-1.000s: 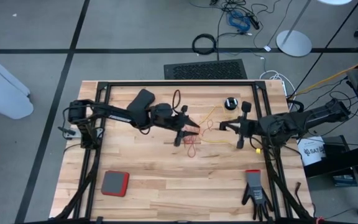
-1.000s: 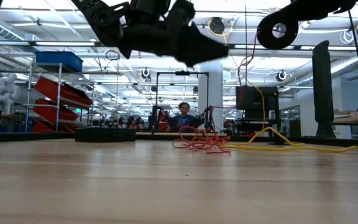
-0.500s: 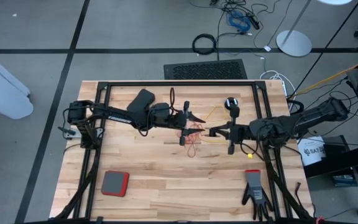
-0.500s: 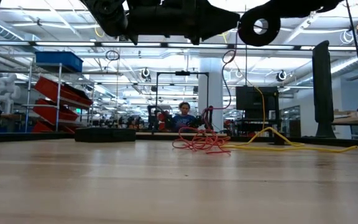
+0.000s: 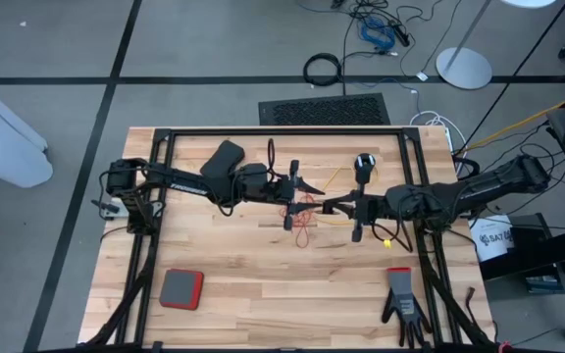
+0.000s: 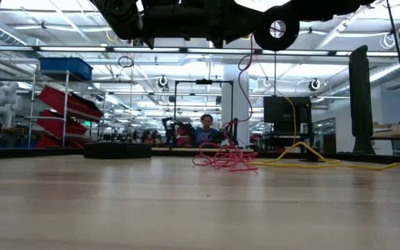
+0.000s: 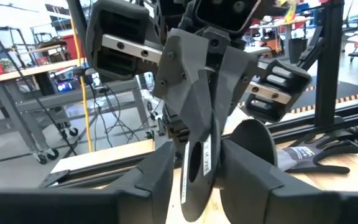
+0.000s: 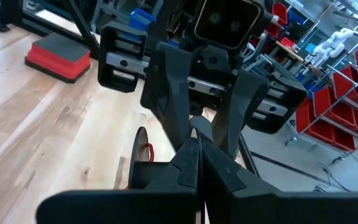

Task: Coil cords
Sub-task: Coil the red wire on the spool

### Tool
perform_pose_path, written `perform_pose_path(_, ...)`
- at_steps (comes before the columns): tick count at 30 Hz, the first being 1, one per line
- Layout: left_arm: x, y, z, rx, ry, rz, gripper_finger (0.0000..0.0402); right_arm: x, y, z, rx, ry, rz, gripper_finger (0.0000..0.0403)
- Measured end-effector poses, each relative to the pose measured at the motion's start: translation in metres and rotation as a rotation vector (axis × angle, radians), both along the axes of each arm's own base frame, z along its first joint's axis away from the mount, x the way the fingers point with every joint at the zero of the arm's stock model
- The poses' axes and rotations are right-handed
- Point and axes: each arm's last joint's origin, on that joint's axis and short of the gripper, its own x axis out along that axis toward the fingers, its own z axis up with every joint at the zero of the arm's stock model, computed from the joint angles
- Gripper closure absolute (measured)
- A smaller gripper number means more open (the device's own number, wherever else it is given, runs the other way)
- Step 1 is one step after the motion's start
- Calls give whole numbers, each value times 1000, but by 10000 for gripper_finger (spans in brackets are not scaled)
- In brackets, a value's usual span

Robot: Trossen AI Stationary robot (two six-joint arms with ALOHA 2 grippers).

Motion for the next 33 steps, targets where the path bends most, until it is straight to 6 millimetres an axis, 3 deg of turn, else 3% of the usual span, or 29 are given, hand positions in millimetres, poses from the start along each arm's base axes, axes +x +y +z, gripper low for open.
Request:
perform_pose_path(5,0,0,-1,-1,13,-11,320,1,0,1,-11,-14,0,403)
perform_pose_path(12,0,0,-1,9,10,-15,345,1,0,2,-16,-25,0,403)
perform_pose_path(17,0,0,-1,51,4,-13,389,1,0,2,-4,-26,-2,403)
perform_pose_path(26,0,1,-1,93,4,29,397,1,-2,2,-19,-22,-65,399)
perform_pose_path(33,0,11,-4,108,34,97,399,-10,-4,6,-55,-21,-209,341)
